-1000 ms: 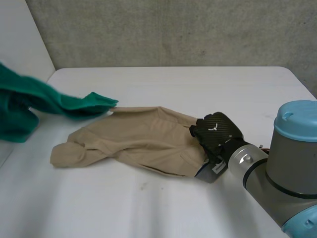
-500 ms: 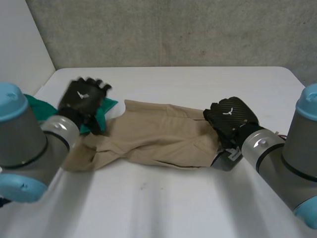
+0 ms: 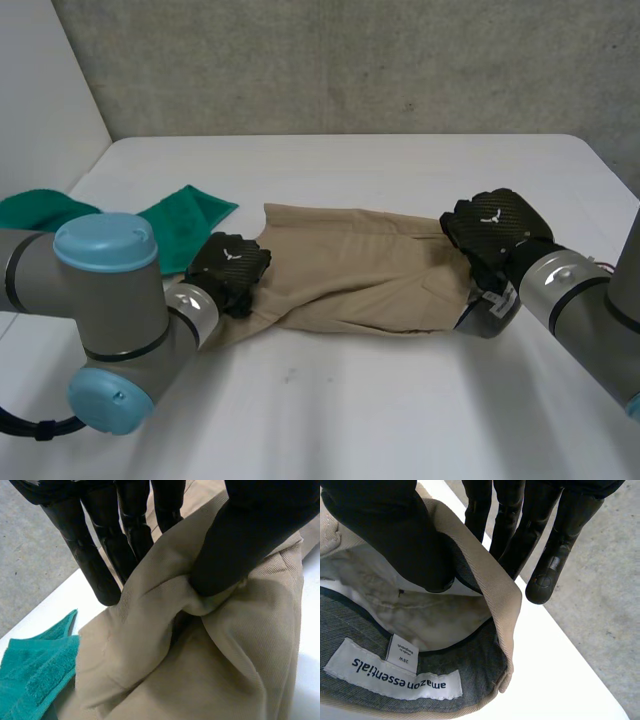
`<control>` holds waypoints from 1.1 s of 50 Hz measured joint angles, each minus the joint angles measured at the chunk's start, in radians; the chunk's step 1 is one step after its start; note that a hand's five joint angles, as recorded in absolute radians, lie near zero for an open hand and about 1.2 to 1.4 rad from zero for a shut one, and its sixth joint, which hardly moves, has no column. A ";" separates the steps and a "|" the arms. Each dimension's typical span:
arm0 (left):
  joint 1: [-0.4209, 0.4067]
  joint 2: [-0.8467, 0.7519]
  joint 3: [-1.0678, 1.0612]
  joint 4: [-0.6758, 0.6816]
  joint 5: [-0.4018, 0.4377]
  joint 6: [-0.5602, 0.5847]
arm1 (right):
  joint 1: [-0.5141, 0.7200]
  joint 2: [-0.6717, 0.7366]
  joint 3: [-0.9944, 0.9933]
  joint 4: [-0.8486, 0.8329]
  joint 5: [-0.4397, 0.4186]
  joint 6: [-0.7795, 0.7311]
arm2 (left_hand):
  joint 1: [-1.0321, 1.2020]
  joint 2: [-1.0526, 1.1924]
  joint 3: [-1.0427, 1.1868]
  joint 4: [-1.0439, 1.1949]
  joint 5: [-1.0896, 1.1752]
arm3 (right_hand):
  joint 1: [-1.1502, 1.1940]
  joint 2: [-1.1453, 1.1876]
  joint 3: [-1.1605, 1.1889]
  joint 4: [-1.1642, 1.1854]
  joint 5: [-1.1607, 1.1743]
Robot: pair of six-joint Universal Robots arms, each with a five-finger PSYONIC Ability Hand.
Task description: Fold the laundry.
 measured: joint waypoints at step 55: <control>-0.006 -0.003 0.288 0.079 -0.112 -0.132 | -0.041 0.424 -0.703 0.103 -0.070 0.209 | -0.004 -0.033 -0.026 -0.039 -0.013 | -0.096 -0.234 -0.250 -0.256 -0.241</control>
